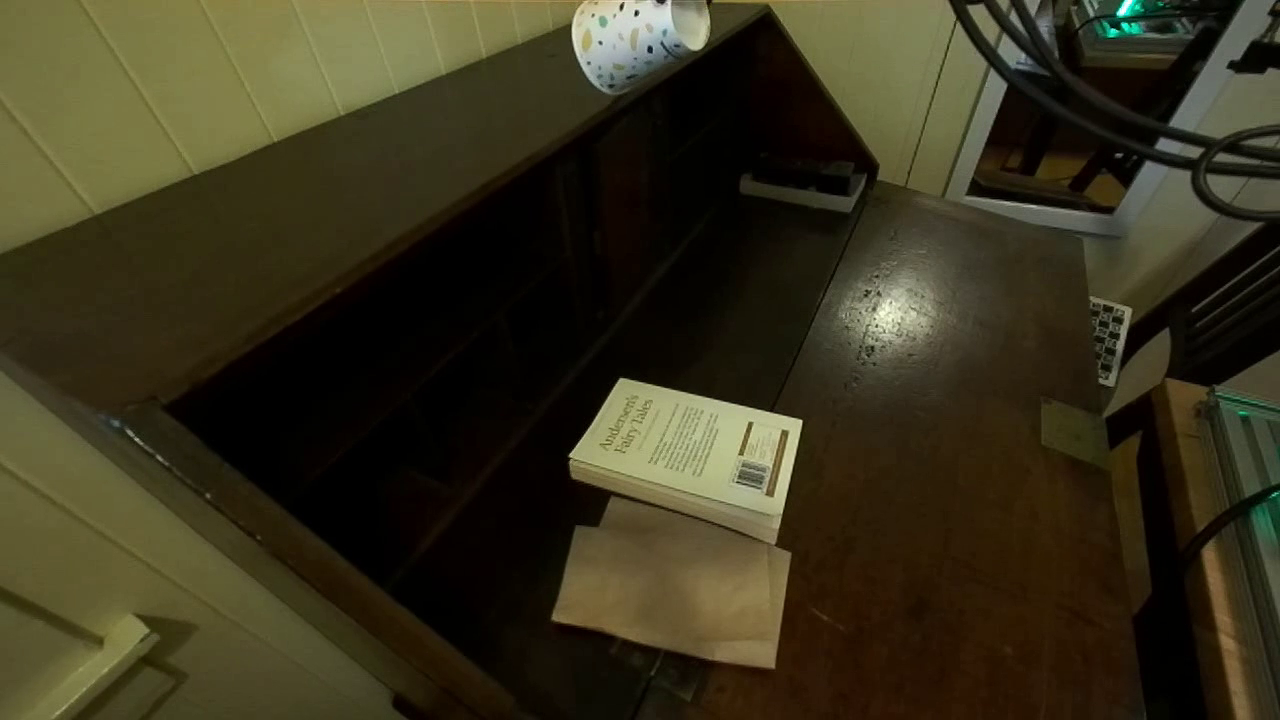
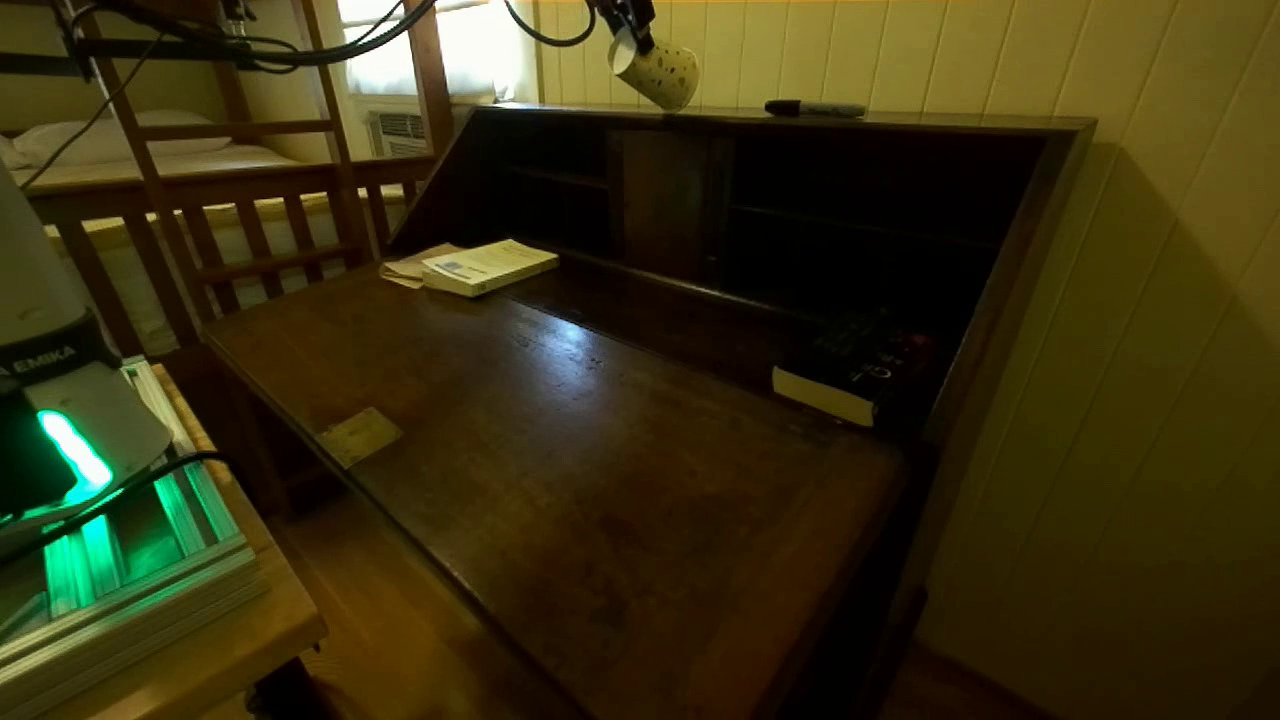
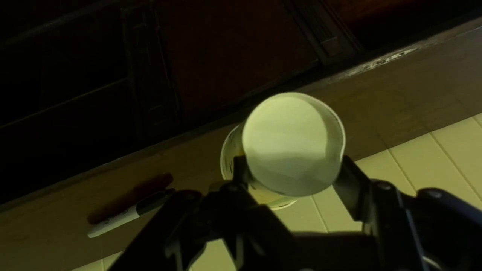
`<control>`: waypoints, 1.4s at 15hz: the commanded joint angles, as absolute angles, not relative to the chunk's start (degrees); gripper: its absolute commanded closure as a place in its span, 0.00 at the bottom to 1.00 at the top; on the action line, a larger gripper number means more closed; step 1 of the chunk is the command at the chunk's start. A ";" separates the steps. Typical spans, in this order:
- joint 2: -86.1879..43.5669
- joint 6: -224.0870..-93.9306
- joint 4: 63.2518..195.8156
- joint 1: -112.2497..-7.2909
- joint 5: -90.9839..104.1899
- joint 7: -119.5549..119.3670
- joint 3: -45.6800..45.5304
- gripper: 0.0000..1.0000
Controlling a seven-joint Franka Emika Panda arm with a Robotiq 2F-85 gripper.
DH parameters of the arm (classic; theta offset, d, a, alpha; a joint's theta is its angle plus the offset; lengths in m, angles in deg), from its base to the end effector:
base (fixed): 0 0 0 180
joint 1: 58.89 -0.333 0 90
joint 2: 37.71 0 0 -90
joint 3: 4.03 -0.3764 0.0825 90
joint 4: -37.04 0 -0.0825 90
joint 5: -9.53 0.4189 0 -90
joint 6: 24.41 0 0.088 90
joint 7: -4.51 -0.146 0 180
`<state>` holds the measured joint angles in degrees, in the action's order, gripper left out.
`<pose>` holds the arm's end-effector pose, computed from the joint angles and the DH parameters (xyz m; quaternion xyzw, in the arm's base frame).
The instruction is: Place the cup on the top shelf
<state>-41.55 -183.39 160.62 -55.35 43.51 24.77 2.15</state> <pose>0.6079 -0.1222 0.5157 -0.9169 0.1392 -0.3593 0.1042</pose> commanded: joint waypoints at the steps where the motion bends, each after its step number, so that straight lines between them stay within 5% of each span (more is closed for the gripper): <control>1: -39.62 -182.56 158.64 -55.47 47.43 28.13 2.78 0.66; 21: -33.44 -162.00 148.91 -52.04 33.64 13.04 3.49 0.66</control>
